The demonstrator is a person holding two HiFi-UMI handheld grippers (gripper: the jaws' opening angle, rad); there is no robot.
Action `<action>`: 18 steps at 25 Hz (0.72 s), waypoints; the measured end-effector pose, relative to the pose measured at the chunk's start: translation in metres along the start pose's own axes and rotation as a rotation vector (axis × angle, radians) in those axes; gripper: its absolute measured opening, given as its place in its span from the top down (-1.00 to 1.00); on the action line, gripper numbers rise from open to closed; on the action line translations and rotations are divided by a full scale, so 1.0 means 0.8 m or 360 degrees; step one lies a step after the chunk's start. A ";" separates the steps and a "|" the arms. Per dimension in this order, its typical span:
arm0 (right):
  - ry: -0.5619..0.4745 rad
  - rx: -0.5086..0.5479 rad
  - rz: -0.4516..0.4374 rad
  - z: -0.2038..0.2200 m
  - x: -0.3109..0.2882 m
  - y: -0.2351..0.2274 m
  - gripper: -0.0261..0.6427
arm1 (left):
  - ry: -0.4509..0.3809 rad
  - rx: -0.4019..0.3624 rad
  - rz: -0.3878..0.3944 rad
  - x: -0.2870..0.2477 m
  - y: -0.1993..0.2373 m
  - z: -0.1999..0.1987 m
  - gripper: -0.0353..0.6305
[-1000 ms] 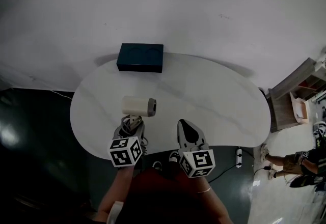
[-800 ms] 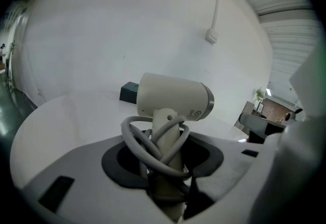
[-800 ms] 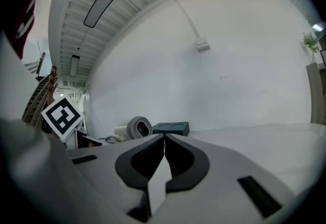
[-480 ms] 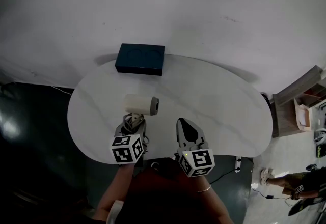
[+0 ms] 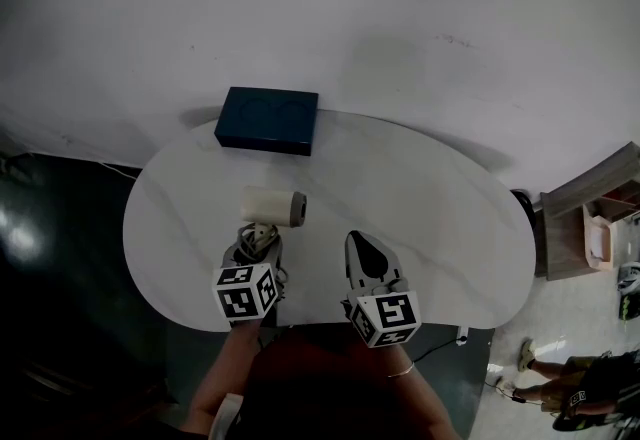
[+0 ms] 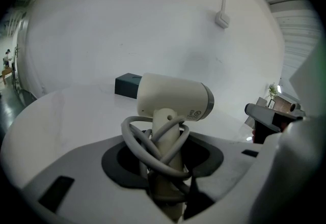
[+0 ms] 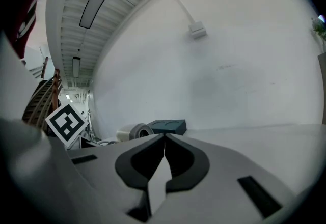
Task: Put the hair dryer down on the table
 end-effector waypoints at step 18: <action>0.0073 -0.0041 -0.0041 0.000 -0.043 -0.051 0.88 | 0.0151 -0.0028 -0.0075 -0.074 -0.004 -0.005 0.29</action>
Point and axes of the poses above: the fingertips, and each gripper's own axes: x backward along the fingers, y to its left, z out of its underside, the point moved 8 cm from there along x, backward along the fingers, and after that the axes turned 10 degrees about -z, right-handed, at the moved point
